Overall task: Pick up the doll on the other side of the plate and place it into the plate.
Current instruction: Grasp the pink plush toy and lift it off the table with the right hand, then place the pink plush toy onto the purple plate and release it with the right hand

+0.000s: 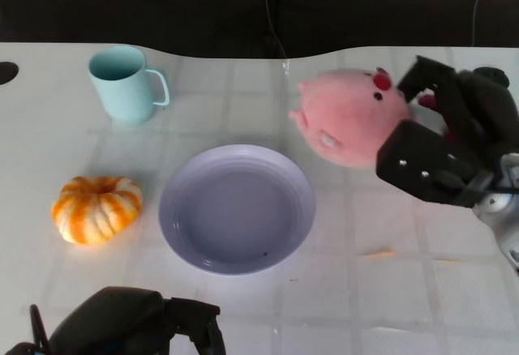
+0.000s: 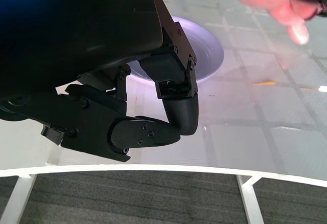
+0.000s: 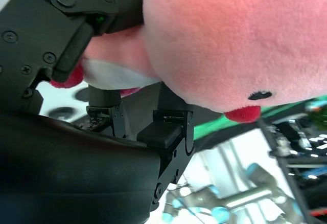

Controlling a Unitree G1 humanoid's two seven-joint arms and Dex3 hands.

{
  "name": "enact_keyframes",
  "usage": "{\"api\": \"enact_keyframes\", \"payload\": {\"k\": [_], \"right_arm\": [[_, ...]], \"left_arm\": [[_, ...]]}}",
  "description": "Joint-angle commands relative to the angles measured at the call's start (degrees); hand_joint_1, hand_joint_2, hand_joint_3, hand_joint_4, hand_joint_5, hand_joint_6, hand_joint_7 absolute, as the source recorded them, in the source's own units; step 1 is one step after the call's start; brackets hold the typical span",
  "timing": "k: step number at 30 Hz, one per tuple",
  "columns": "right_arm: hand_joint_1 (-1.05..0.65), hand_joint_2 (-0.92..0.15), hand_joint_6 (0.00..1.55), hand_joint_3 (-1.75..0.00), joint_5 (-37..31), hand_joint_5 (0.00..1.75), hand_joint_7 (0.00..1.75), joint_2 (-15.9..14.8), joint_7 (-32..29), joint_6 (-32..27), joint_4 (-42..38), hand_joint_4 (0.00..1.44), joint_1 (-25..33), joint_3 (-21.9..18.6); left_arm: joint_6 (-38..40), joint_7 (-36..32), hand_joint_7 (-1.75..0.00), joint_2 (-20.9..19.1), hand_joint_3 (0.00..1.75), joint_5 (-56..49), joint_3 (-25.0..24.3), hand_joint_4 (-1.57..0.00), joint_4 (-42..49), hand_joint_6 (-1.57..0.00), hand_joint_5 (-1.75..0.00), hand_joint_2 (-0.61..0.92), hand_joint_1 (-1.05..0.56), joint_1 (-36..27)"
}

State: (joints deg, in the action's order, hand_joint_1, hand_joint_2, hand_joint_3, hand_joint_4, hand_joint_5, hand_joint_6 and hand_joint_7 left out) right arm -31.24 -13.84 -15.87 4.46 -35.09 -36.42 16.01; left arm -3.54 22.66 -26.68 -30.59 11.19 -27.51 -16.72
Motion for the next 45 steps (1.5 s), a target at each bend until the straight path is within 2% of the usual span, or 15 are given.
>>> {"api": "enact_keyframes", "payload": {"k": [1,5,11,14,21,27,29,31,32,33,35,37,38,41,45], "right_arm": [[-0.17,-0.32,0.75,-1.36,0.5,1.75,1.75,0.6,2.1,0.4,4.6,0.94,0.1,0.2],[-0.17,-0.34,0.73,-1.32,0.4,1.75,1.75,2.8,5.4,-1.3,8.2,0.92,-0.9,1.3],[-0.2,-0.37,0.7,-1.24,-1.2,1.75,1.75,7.2,8.0,-1.6,9.2,0.92,-3.3,4.4],[-0.22,-0.38,0.71,-1.16,-2.2,1.75,1.7,8.9,8.1,-0.8,8.0,0.91,-4.5,5.9],[-0.23,-0.44,0.69,-1.06,-3.9,1.75,1.75,12.6,8.7,2.3,2.5,0.91,-7.4,10.1],[-0.22,-0.41,0.69,-1.02,-6.4,1.75,1.75,13.9,8.8,2.6,-0.1,0.91,-8.7,13.0],[-0.22,-0.45,0.69,-0.95,-6.4,1.75,1.71,14.2,9.9,2.3,-0.8,0.91,-8.8,13.3],[-0.23,-0.56,0.77,-0.71,-6.1,1.72,1.36,14.1,12.0,1.6,-1.0,0.86,-8.9,13.5],[-0.23,-0.61,0.81,-0.59,-5.5,1.63,1.1,14.1,13.9,0.9,-0.7,0.86,-8.8,13.4],[-0.24,-0.7,0.81,-0.44,-5.1,1.41,0.72,13.9,15.9,0.3,-0.1,0.8,-8.6,13.4],[-0.25,-0.8,0.8,-0.25,-4.8,1.07,0.33,13.2,18.9,-0.1,0.9,0.77,-8.3,13.6],[-0.4,-0.9,0.47,-0.11,-5.6,0.58,0.04,11.6,23.8,-0.6,2.0,0.39,-8.7,14.9],[-0.48,-0.91,0.35,-0.12,-6.1,0.48,0.02,10.7,26.5,-0.9,2.9,0.28,-8.9,15.5],[-0.64,-0.92,0.18,-0.12,-6.6,0.34,0.0,9.0,32.2,-2.2,5.6,0.12,-8.8,16.2],[-0.75,-0.92,0.12,-0.1,-6.5,0.3,0.0,7.3,35.2,-2.0,8.5,0.06,-8.1,16.3]], "left_arm": [[0.7,0.1,-0.87,0.0,0.37,0.0,0.0,-0.71,-0.8,-0.75,-1.27,0.92,-0.31,0.2],[1.3,0.4,-0.87,0.3,0.36,-0.1,0.4,-0.71,-0.7,-0.76,-1.28,0.92,-0.3,0.7],[2.9,1.1,-0.89,0.6,0.35,-0.3,0.7,-0.71,-1.7,-0.77,-1.29,0.92,-0.3,0.4],[3.5,1.2,-0.89,0.6,0.36,-0.3,0.8,-0.7,-2.6,-0.76,-1.27,0.92,-0.31,-0.1],[3.6,0.8,-0.89,0.8,0.37,-0.8,1.4,-0.71,-3.2,-0.76,-1.24,0.92,-0.31,-0.9],[4.4,0.7,-0.88,1.1,0.39,-1.2,2.1,-0.71,-3.9,-0.76,-1.23,0.92,-0.31,-1.0],[4.8,0.8,-0.88,1.3,0.4,-1.2,2.2,-0.7,-4.2,-0.76,-1.23,0.92,-0.32,-1.1],[5.4,0.9,-0.89,1.4,0.4,-1.6,2.4,-0.71,-4.8,-0.76,-1.23,0.92,-0.33,-1.1],[5.6,1.0,-0.89,1.4,0.4,-1.8,2.5,-0.71,-5.1,-0.76,-1.23,0.92,-0.33,-1.0],[5.8,1.1,-0.89,1.4,0.4,-1.8,2.5,-0.71,-5.3,-0.76,-1.23,0.92,-0.33,-1.0],[6.0,1.3,-0.89,1.4,0.39,-1.6,2.6,-0.71,-5.6,-0.76,-1.23,0.92,-0.33,-0.9],[6.3,1.5,-0.89,1.3,0.39,-1.6,2.6,-0.71,-5.8,-0.76,-1.23,0.92,-0.32,-0.7],[6.1,1.5,-0.89,1.2,0.39,-1.4,2.6,-0.71,-5.7,-0.76,-1.23,0.92,-0.32,-0.6],[6.0,1.5,-0.9,1.0,0.39,-1.2,2.5,-0.72,-5.5,-0.76,-1.24,0.92,-0.33,-0.5],[6.7,1.9,-0.9,1.1,0.39,-1.0,2.5,-0.71,-5.7,-0.76,-1.24,0.92,-0.33,-0.4]]}}
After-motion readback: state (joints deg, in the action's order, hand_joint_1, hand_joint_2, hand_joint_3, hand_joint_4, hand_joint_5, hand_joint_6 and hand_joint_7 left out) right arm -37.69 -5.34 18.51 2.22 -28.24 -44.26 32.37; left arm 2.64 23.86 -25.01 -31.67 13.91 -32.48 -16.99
